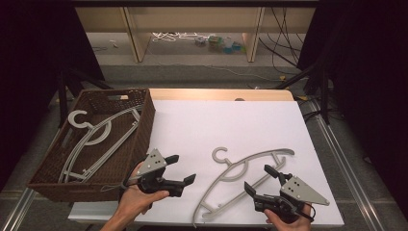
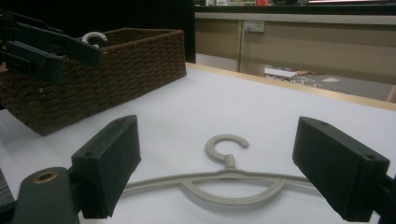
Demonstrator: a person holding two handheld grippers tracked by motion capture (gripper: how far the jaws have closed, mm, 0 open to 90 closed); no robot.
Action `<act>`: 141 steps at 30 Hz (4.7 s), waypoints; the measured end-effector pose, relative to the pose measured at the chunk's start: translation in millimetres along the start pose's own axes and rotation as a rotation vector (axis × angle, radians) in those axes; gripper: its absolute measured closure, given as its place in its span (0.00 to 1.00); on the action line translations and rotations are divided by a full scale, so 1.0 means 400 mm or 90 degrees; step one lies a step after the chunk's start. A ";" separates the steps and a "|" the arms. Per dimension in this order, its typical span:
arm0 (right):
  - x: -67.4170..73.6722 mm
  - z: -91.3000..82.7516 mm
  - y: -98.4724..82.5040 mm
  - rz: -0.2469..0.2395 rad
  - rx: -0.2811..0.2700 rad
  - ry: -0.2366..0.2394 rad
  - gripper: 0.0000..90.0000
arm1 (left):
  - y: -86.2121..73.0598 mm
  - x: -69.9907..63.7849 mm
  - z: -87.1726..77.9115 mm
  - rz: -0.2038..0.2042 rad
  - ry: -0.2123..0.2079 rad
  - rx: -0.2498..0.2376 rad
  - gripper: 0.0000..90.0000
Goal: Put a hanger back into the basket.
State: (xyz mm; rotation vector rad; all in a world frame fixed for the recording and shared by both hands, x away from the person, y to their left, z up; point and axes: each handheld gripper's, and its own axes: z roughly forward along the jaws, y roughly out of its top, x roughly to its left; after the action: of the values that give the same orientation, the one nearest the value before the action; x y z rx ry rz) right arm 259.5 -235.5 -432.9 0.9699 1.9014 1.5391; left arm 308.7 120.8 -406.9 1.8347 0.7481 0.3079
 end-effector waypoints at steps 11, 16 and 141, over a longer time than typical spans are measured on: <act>0.000 0.002 -0.001 0.004 -0.008 0.002 0.18 | -0.002 -0.016 0.066 0.013 -0.023 0.056 0.18; -0.001 -0.001 0.000 0.008 -0.009 0.001 0.18 | -0.001 -0.021 0.099 0.024 -0.030 0.077 0.18; -0.002 -0.002 0.000 0.005 -0.012 0.008 0.18 | 0.098 0.029 0.351 0.223 -0.013 0.438 0.91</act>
State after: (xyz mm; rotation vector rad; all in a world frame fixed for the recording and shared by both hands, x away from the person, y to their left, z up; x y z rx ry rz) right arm 259.5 -236.6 -432.7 0.9631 1.8898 1.5689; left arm 406.8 14.3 -427.2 2.6269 0.5467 0.2732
